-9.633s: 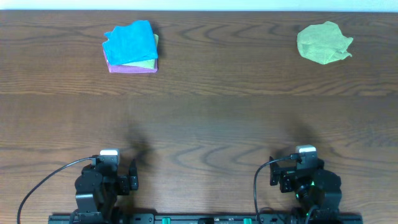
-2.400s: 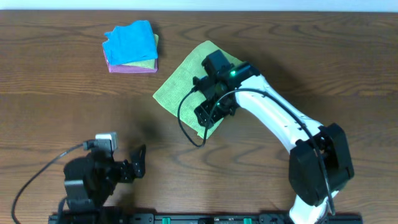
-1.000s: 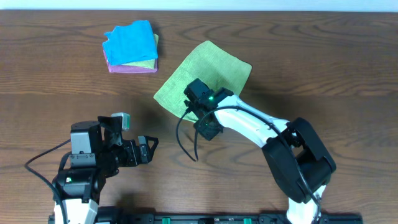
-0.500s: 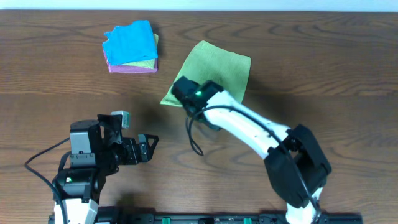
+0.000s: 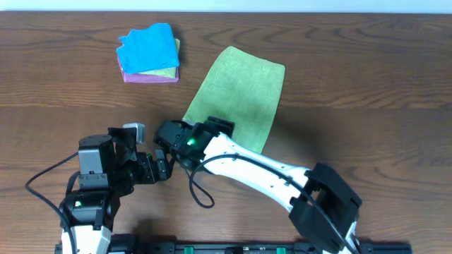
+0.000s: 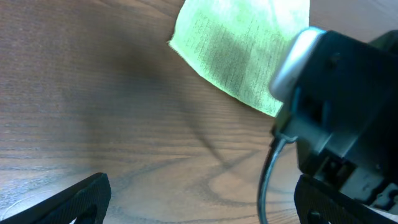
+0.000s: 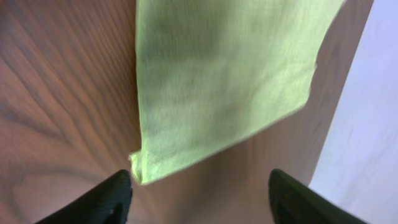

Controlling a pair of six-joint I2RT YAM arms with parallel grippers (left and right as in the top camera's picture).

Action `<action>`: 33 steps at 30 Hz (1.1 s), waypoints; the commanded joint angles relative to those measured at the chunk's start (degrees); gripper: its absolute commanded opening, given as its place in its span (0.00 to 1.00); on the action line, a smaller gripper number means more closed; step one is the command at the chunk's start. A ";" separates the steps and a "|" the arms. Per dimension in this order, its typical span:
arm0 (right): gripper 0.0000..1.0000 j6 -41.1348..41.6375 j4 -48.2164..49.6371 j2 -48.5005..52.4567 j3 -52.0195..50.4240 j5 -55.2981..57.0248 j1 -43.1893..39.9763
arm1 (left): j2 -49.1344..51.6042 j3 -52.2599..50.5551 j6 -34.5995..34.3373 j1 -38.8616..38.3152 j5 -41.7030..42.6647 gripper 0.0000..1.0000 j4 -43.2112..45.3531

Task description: Fold the cloth

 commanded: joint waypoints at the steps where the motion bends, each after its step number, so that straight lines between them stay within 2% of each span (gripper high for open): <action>1: 0.73 15.45 -3.58 -0.63 0.59 -0.68 -2.93 | -0.02 1.64 -0.20 -0.22 -1.70 0.95 0.17; 3: 0.72 25.79 -7.30 -0.63 0.59 -6.80 -6.21 | -0.02 1.64 -0.20 -0.22 -1.84 0.95 0.24; 6: 0.72 31.63 -7.85 -0.66 0.59 -17.35 -10.29 | -0.02 1.64 -0.20 -0.22 -1.84 0.96 0.39; 9: 0.72 35.17 -5.68 -0.66 0.52 -25.49 -13.38 | -0.02 1.64 -0.20 -0.22 -1.86 0.95 0.46; 14: 0.69 41.20 -1.51 -0.66 -1.68 -31.89 -16.90 | -0.02 1.64 -0.20 -0.22 -1.84 0.95 0.61; 20: 0.70 41.57 5.40 -0.85 -8.28 -39.74 -19.21 | -0.02 1.64 -0.20 -0.22 -1.84 0.96 0.59; 24: 0.70 42.38 7.34 -1.49 -12.57 -39.28 -19.34 | -0.02 1.64 -0.20 -0.22 -1.84 0.96 0.59; 33: 0.68 41.42 4.33 -2.29 -14.40 -24.35 -17.14 | -0.02 1.64 -0.22 -0.22 -1.81 0.95 0.59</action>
